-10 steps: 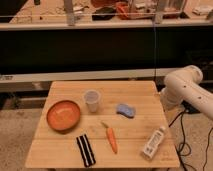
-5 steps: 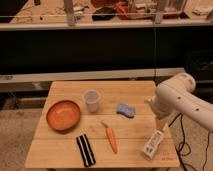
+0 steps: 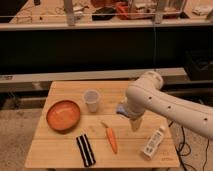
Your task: Move the arm in a circular motion
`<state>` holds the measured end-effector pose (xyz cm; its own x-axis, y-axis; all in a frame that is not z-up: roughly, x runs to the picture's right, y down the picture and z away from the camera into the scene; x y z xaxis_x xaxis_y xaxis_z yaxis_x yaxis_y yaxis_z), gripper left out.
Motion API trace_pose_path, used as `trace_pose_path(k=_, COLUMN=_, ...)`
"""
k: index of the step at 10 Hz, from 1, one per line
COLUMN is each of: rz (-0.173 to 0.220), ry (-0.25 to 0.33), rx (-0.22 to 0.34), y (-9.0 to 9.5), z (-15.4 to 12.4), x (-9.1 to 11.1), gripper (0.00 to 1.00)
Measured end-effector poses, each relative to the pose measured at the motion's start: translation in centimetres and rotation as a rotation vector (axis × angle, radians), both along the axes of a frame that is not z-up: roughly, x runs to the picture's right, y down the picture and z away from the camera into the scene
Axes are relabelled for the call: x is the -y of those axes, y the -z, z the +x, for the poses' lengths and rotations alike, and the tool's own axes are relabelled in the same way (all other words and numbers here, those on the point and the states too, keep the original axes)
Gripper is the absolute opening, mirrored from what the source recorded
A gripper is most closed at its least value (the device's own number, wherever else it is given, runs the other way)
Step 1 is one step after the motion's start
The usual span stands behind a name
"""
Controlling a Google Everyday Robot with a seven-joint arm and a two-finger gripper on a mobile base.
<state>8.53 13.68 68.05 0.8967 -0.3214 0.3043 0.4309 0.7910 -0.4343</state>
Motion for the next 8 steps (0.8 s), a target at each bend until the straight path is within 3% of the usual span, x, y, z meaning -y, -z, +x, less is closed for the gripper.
trace_pose_path(k=2, rz=-0.012, ry=0.042, rx=0.066, y=-0.5, z=-5.3, x=1.0, gripper=0.80)
trace_pose_path(k=4, rz=-0.007, ry=0.073, rx=0.098, y=-1.4, z=-7.8, x=2.6, gripper=0.80)
trace_pose_path(k=6, rz=0.009, ry=0.125, rx=0.128, y=-3.1, z=-8.4, x=4.9, gripper=0.80)
trace_pose_path(k=8, rz=0.029, ry=0.185, rx=0.151, y=-5.9, z=-7.2, x=8.0, gripper=0.80)
